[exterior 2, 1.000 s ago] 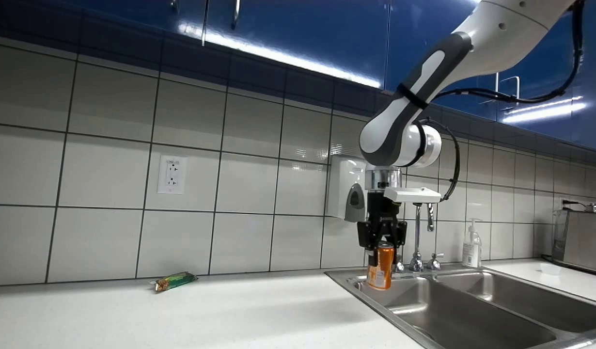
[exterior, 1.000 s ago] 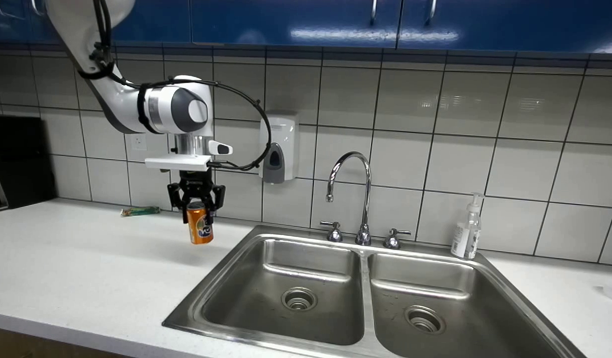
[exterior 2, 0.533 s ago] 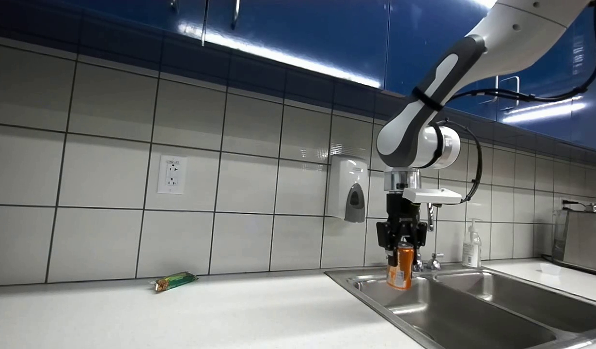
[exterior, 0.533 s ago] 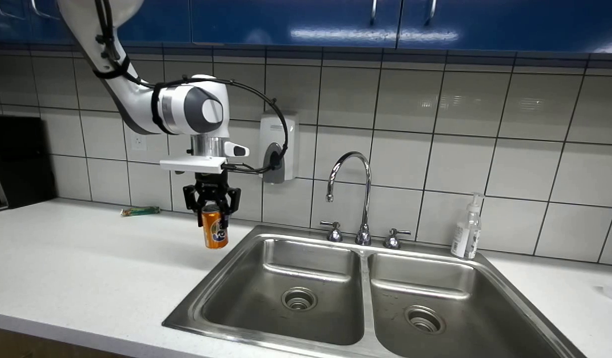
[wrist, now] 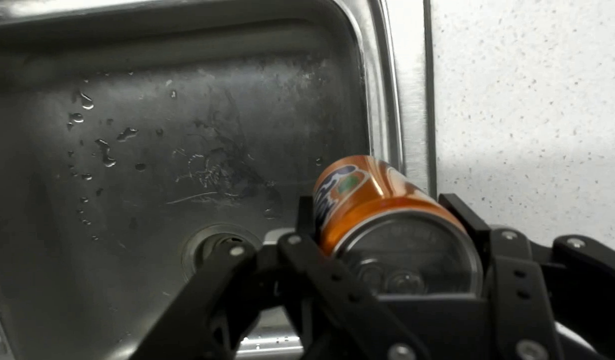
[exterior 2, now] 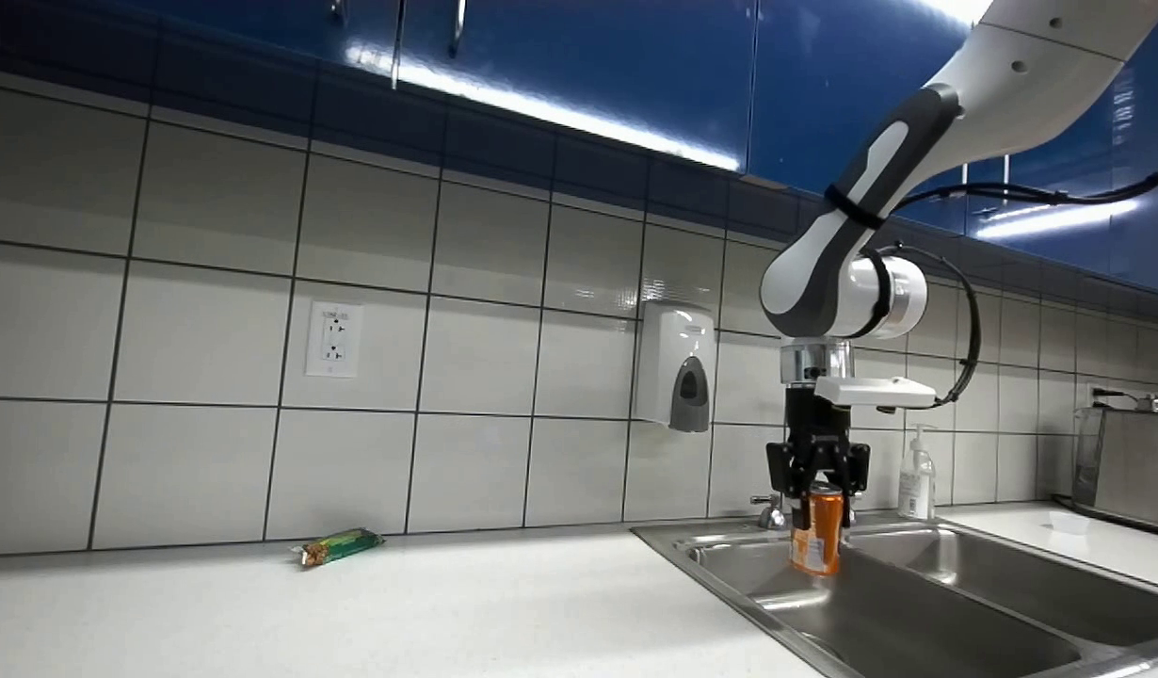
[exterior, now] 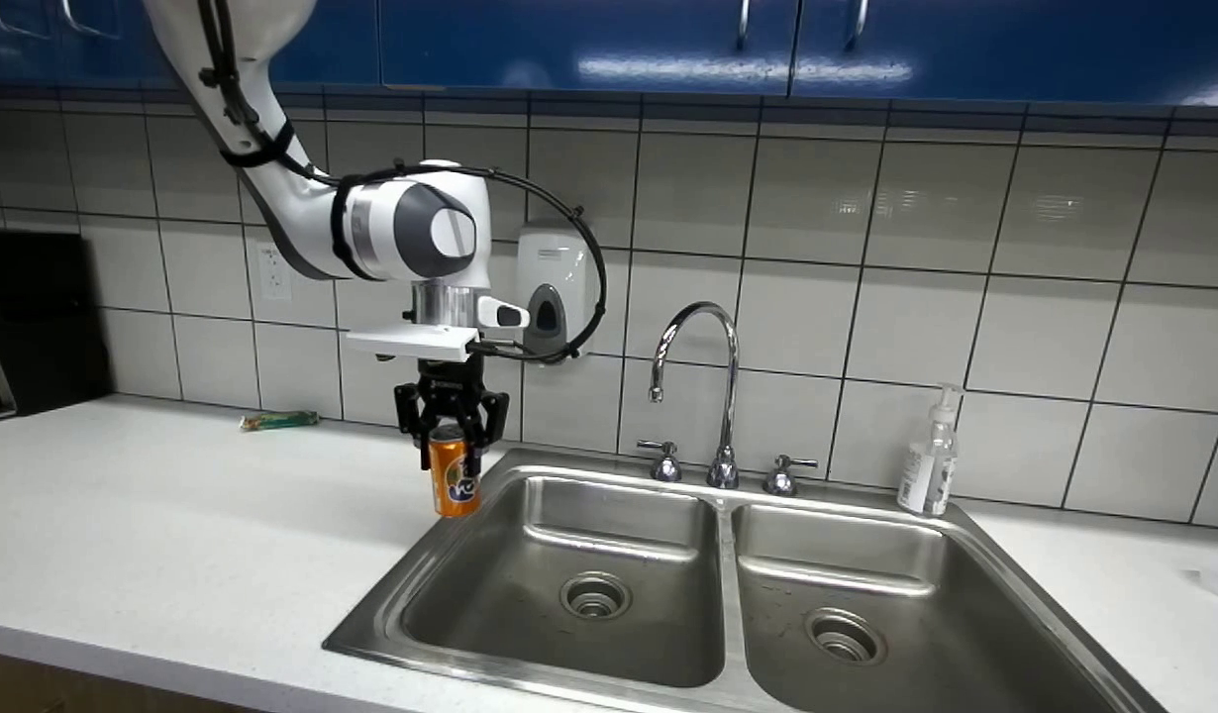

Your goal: Put the orange can in the sink on the left.

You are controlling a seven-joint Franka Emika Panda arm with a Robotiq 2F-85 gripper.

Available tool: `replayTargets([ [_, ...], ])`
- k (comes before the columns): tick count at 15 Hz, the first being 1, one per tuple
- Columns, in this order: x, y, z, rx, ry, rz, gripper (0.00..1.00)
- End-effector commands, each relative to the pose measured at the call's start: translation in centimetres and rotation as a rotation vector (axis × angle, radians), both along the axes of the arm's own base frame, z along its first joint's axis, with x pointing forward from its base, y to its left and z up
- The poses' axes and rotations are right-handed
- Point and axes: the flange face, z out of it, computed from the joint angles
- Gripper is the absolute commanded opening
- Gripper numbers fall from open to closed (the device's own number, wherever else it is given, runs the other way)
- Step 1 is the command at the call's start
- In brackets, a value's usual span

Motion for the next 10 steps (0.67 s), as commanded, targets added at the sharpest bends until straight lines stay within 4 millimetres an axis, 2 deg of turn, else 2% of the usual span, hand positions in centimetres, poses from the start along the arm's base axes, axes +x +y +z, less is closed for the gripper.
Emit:
replayTargets([
  [1,-1.1,-1.5,0.4,0.021,-0.011,-0.022,0.38],
  [6,-1.6,-3.0,-0.7,0.04,0.014,-0.071,0.38],
  [10,-1.6,-5.2,-1.4,0.037,0.015,-0.118,0.38],
])
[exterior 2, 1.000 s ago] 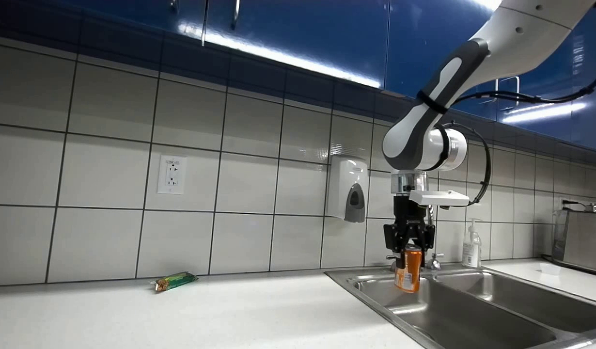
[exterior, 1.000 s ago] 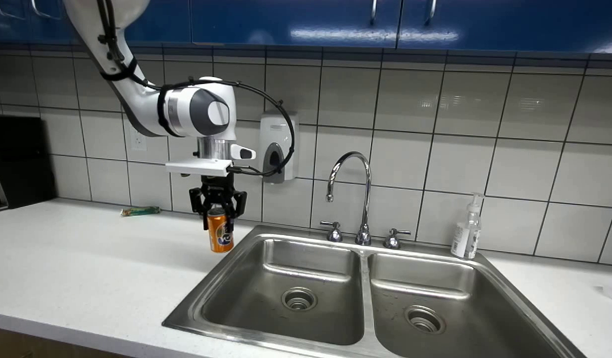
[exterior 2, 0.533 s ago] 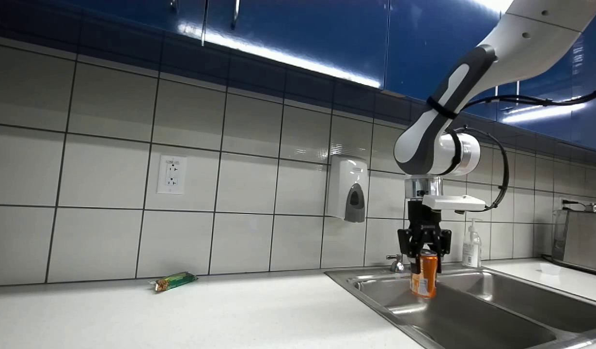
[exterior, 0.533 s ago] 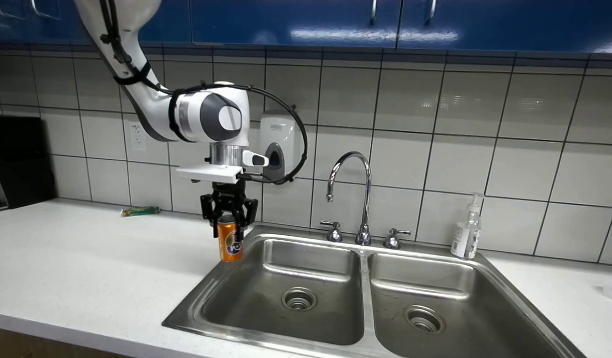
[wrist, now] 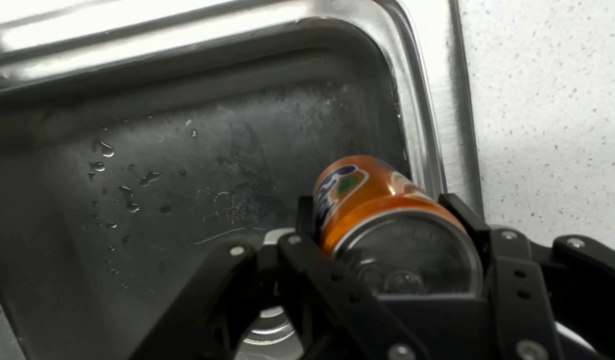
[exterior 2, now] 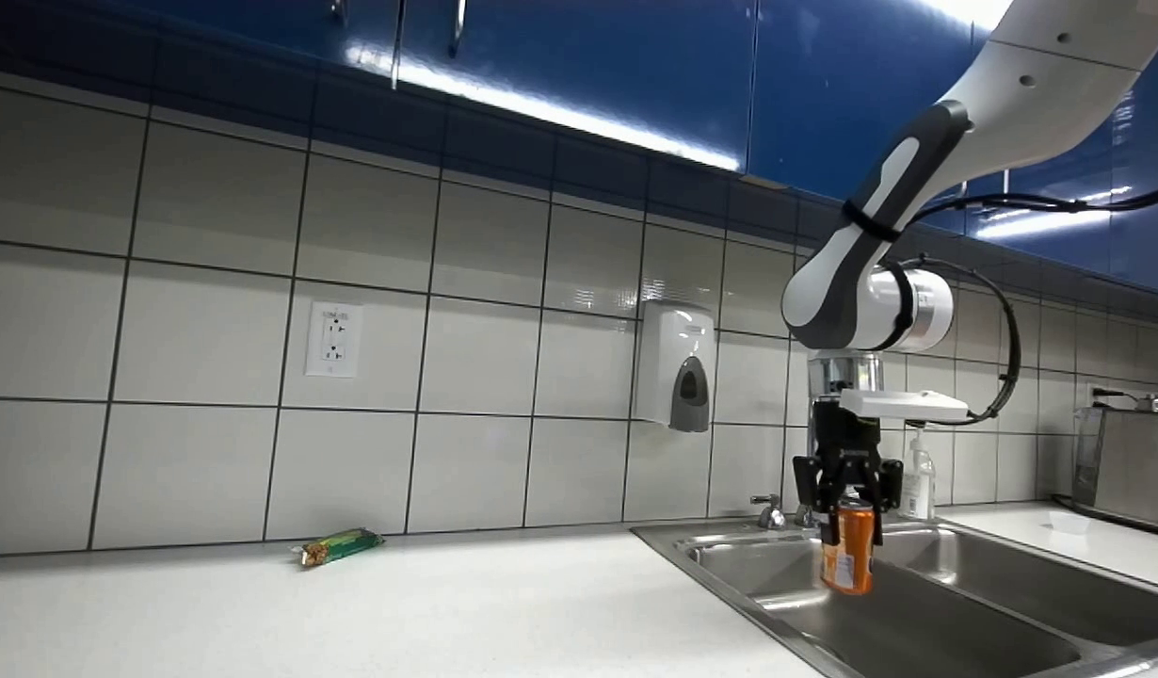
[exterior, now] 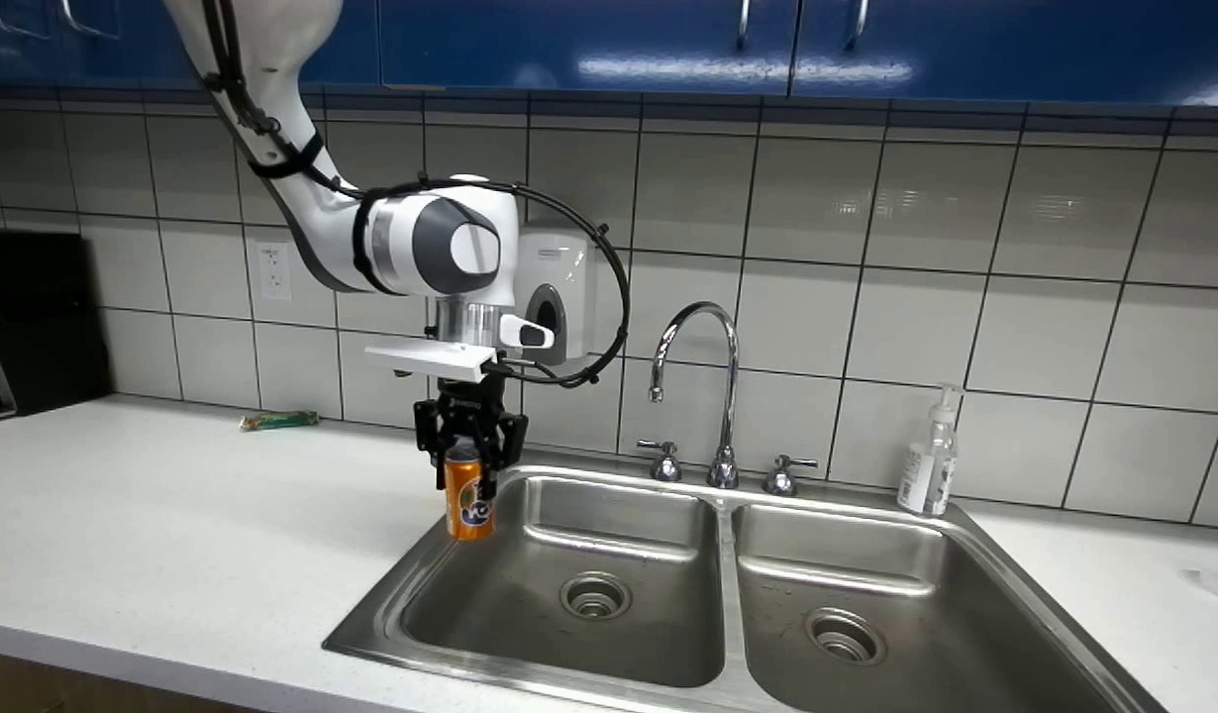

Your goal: Put the orange can in the sink on the left.

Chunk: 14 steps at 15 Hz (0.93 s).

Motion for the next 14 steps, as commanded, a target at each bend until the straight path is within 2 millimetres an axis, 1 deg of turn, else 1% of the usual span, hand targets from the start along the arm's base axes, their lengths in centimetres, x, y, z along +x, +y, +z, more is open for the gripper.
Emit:
replayTargets([
  [1,-0.1,-2.5,-0.1,0.016,-0.015,-0.034,0.38],
  [5,-0.3,-4.8,-1.4,0.014,-0.002,-0.069,0.38],
  [9,0.0,-6.8,-2.8,0.024,0.023,-0.085,0.38],
  [11,0.6,-7.6,-3.3,0.017,0.034,-0.097,0.38],
  [14,2.3,-8.3,-4.3,0.016,0.04,-0.125,0.38],
])
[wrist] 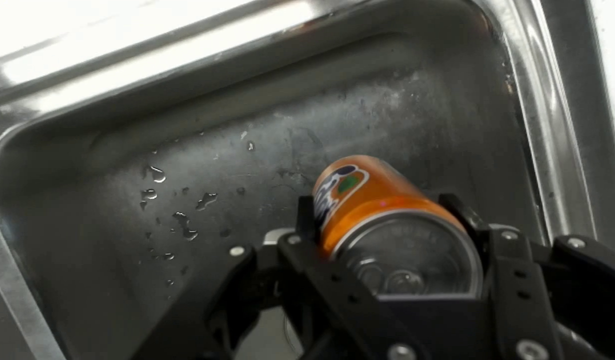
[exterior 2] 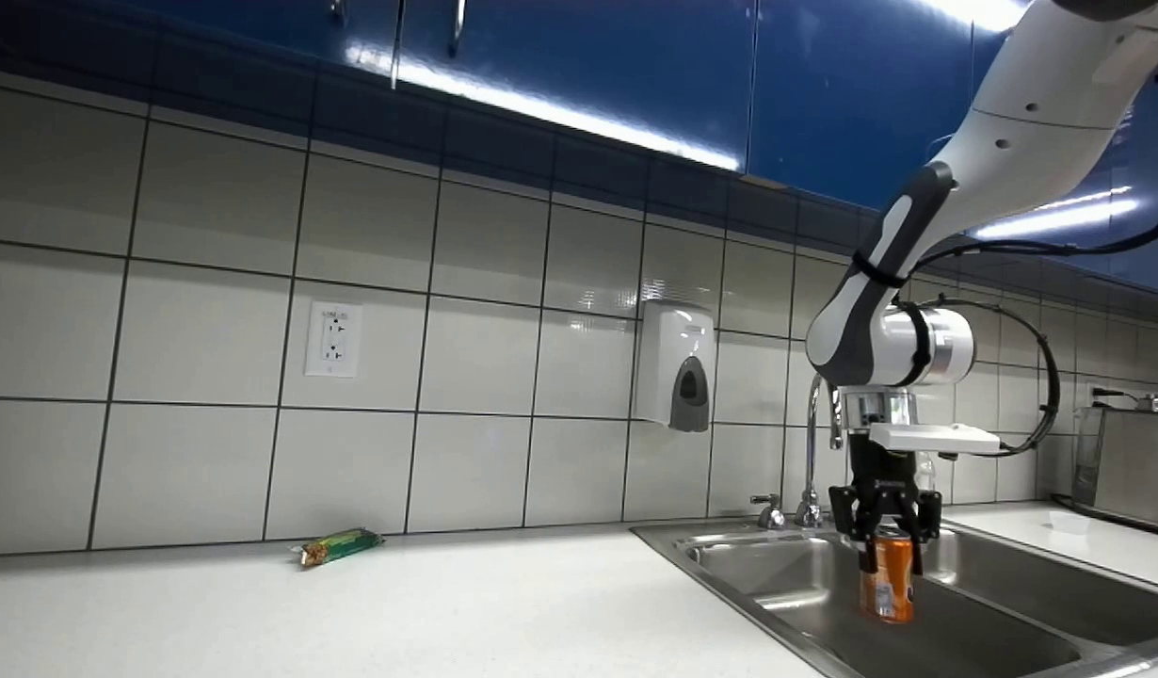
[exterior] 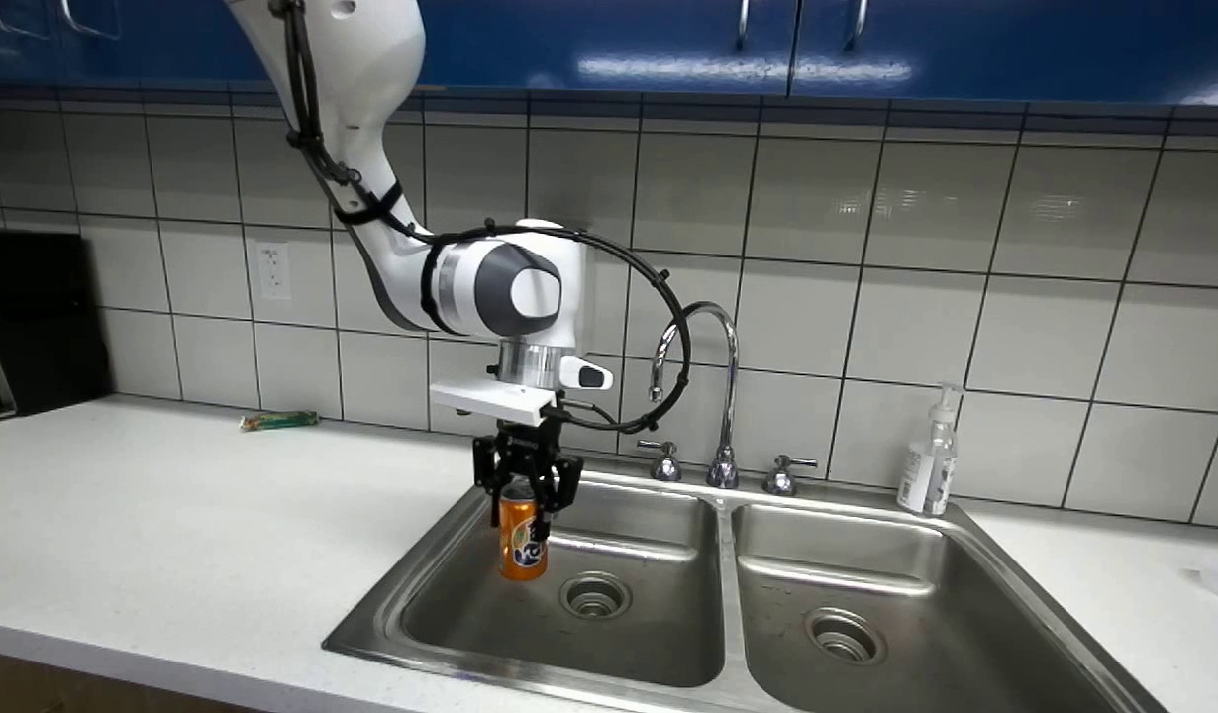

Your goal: Put the orange can in the sink on the left.

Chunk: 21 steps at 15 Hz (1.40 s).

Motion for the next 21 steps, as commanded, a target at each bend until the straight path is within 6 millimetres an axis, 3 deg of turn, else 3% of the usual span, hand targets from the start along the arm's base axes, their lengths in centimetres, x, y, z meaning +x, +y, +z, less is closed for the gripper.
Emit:
replayTargets([
  [1,2.6,-1.4,-0.4,0.015,0.0,-0.018,0.38],
  [9,5.2,-0.9,-4.0,0.01,0.04,-0.016,0.38],
  [21,4.7,-0.4,-9.6,0.037,0.138,-0.01,0.38],
])
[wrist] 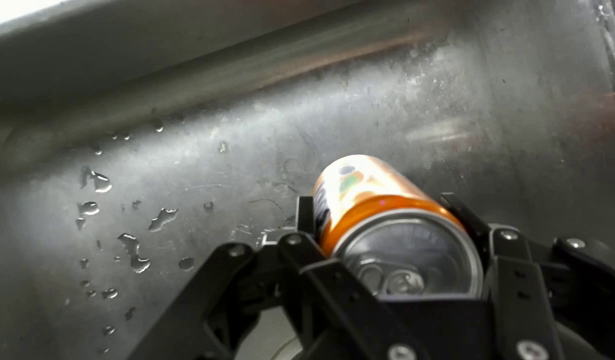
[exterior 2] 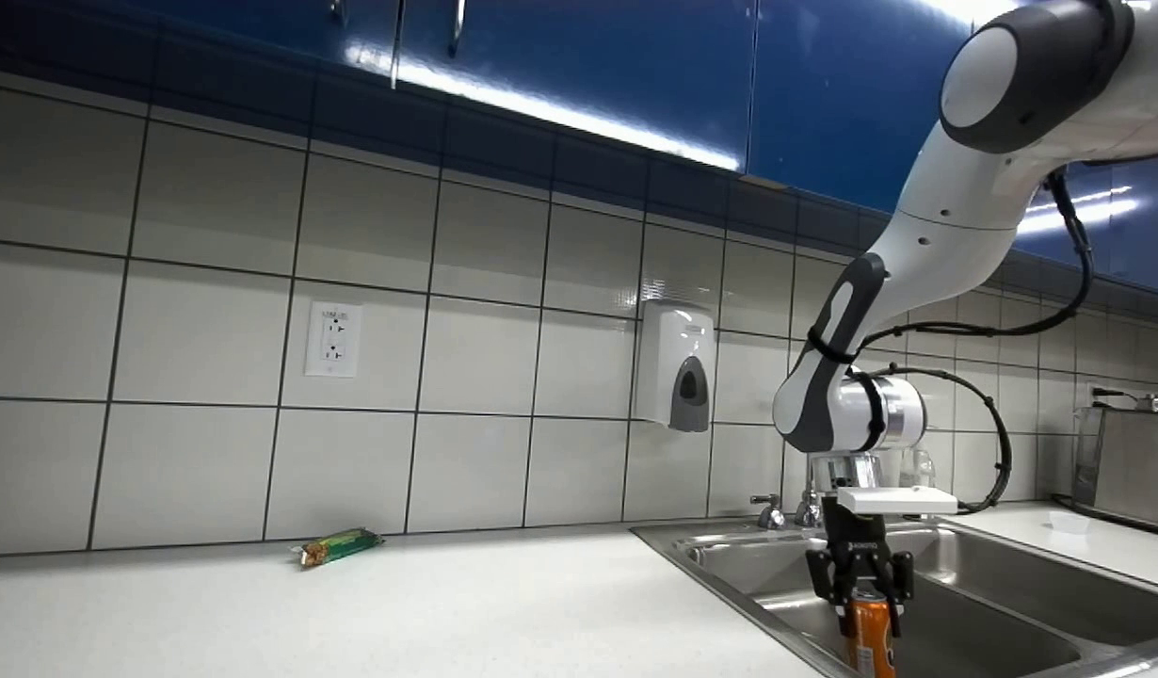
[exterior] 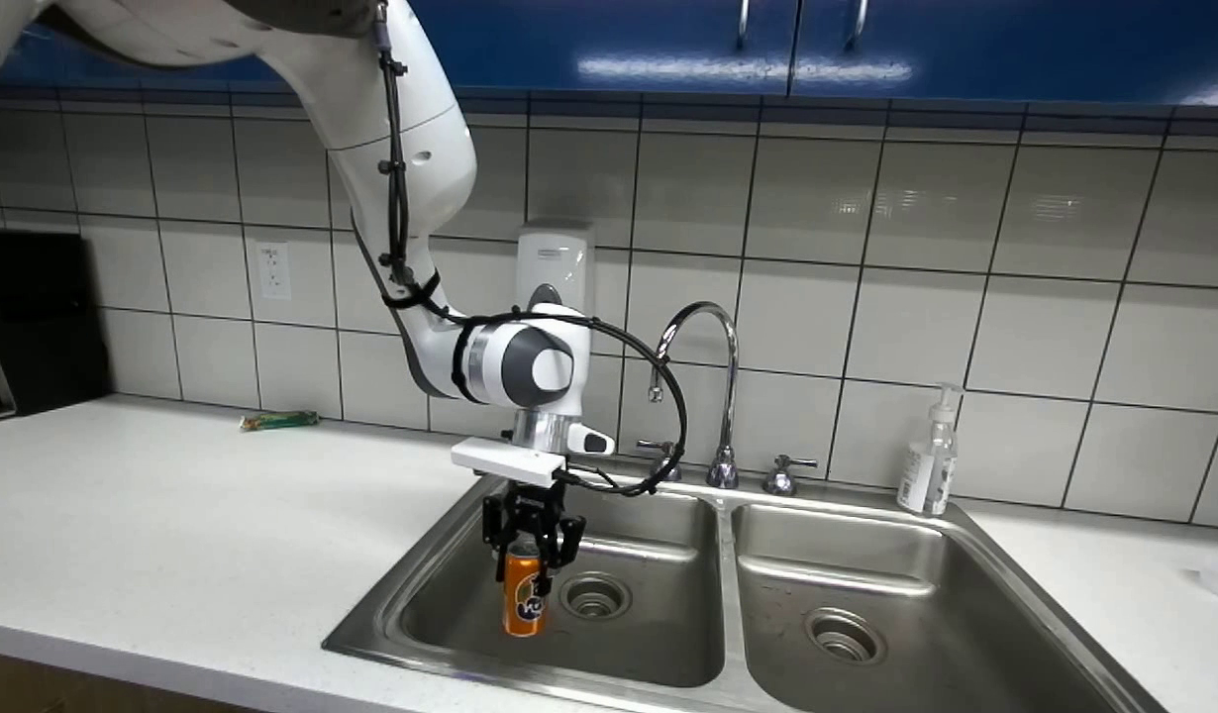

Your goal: Put the orange can in the sink on the left.

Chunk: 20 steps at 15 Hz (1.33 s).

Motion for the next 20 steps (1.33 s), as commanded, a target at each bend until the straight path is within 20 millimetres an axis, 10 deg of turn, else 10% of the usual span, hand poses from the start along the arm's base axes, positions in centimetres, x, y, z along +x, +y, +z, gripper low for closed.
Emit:
replayTargets([
  [1,0.6,-0.4,-0.5,0.019,0.027,-0.024,0.38],
  [20,0.2,-0.7,-5.1,0.048,0.103,-0.049,0.38],
])
